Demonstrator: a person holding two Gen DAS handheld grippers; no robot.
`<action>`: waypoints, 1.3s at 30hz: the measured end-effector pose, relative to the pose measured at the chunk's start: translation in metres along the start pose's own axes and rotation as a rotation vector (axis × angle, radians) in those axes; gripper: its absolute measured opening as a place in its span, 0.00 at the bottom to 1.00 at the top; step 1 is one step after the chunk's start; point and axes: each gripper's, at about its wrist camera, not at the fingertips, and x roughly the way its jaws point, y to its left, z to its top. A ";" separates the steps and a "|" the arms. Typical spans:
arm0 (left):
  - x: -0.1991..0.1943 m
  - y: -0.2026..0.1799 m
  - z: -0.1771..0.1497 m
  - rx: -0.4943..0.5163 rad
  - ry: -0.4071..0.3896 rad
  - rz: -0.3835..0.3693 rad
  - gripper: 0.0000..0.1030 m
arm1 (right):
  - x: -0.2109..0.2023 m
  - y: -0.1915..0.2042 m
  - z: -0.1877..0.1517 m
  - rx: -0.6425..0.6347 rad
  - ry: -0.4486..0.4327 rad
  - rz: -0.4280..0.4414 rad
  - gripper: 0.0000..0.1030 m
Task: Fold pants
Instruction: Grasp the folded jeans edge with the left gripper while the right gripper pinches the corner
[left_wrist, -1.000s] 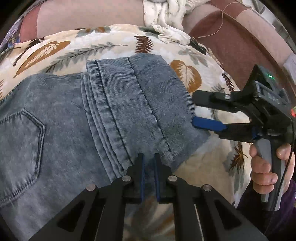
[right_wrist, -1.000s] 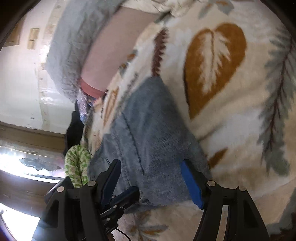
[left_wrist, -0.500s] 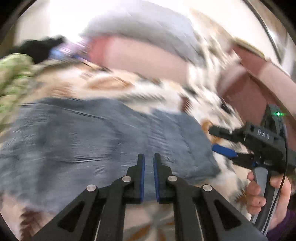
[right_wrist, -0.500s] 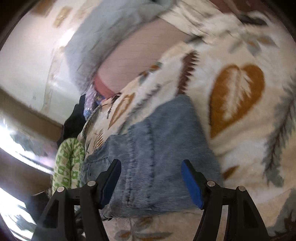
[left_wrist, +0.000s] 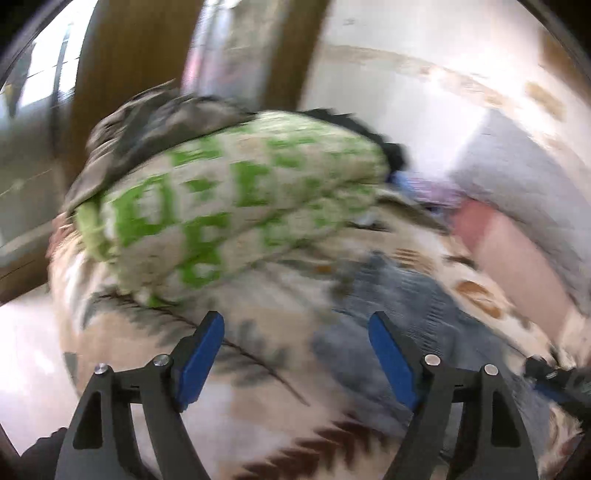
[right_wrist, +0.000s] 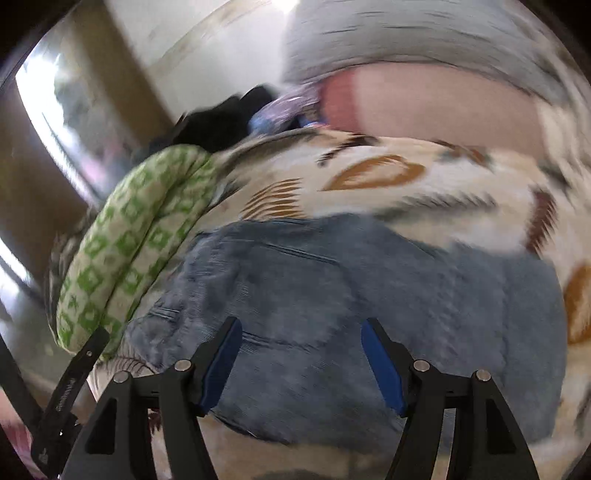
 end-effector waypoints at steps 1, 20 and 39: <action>0.007 0.005 0.002 -0.024 0.021 0.013 0.79 | 0.004 0.016 0.012 -0.041 0.014 0.002 0.69; 0.081 0.000 -0.006 -0.132 0.243 -0.155 0.79 | 0.214 0.160 0.122 -0.335 0.419 -0.121 0.69; 0.117 -0.033 0.001 0.006 0.287 -0.350 0.19 | 0.210 0.144 0.110 -0.417 0.466 -0.190 0.11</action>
